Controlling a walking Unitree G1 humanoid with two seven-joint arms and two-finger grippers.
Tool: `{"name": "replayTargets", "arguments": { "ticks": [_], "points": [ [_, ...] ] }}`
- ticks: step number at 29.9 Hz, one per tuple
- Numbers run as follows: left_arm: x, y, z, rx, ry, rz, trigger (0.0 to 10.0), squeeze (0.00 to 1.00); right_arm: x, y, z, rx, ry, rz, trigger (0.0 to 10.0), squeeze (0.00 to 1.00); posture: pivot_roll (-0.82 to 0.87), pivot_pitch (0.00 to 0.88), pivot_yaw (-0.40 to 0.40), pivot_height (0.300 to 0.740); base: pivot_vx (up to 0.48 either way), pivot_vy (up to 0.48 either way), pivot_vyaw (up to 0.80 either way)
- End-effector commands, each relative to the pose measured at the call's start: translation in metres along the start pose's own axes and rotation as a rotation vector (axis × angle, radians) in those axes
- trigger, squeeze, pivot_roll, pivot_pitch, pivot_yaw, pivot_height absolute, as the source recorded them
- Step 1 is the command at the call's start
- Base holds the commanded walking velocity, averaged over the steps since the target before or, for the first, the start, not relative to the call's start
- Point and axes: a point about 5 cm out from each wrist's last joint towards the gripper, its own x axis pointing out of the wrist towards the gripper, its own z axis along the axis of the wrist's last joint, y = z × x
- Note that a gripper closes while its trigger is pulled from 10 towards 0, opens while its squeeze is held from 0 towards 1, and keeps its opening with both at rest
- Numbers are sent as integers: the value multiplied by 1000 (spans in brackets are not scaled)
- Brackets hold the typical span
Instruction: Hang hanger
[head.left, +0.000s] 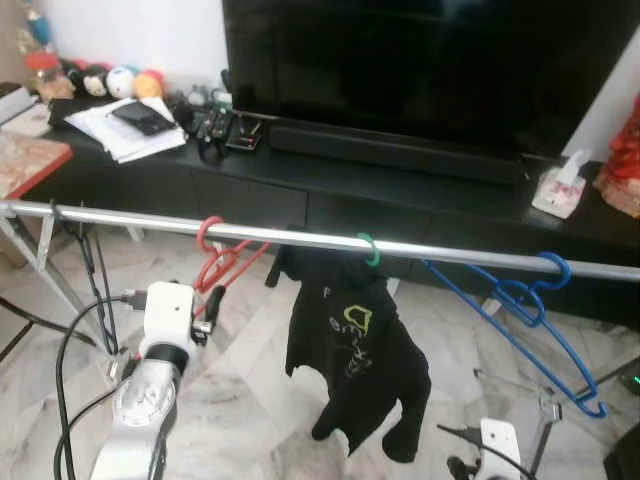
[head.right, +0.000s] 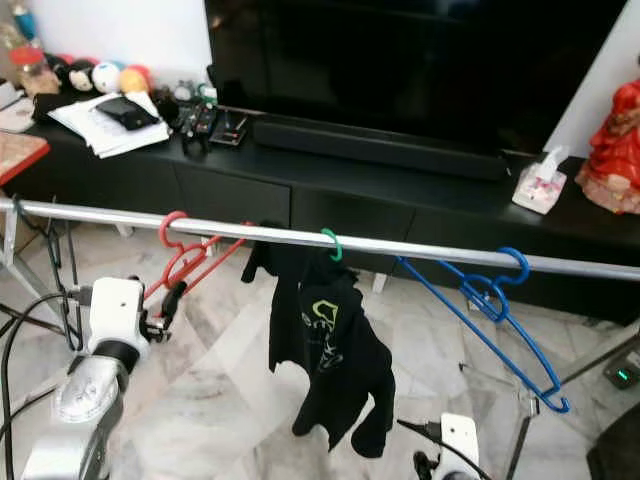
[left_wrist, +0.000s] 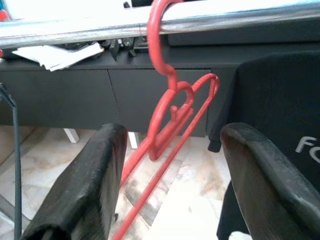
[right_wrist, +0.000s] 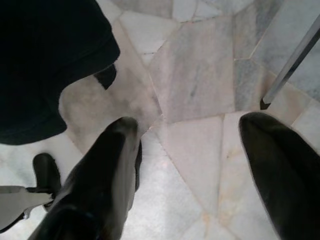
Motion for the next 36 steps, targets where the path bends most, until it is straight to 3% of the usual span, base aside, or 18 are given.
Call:
{"name": "replayTargets", "arguments": {
  "ticks": [1,7,19,36],
  "points": [
    [-5,-7,10,5,-51,-7,10000,0,-1,-6,-1,-9,4,-14,10000,0,115,0,-110,740,0,0,0],
    [-16,-23,8,-17,-32,-29,10000,0,-1,-10,0,10,-1,-24,10000,0,107,0,-117,740,0,0,0],
    [-12,-17,8,43,-24,1,10000,0,-3,-16,-8,47,4,-44,10000,0,99,0,-100,740,0,0,0],
    [-16,-27,2,66,3,-53,10000,0,-4,-13,-14,60,7,-40,10000,0,103,0,-95,740,0,0,0]
  ]
}}
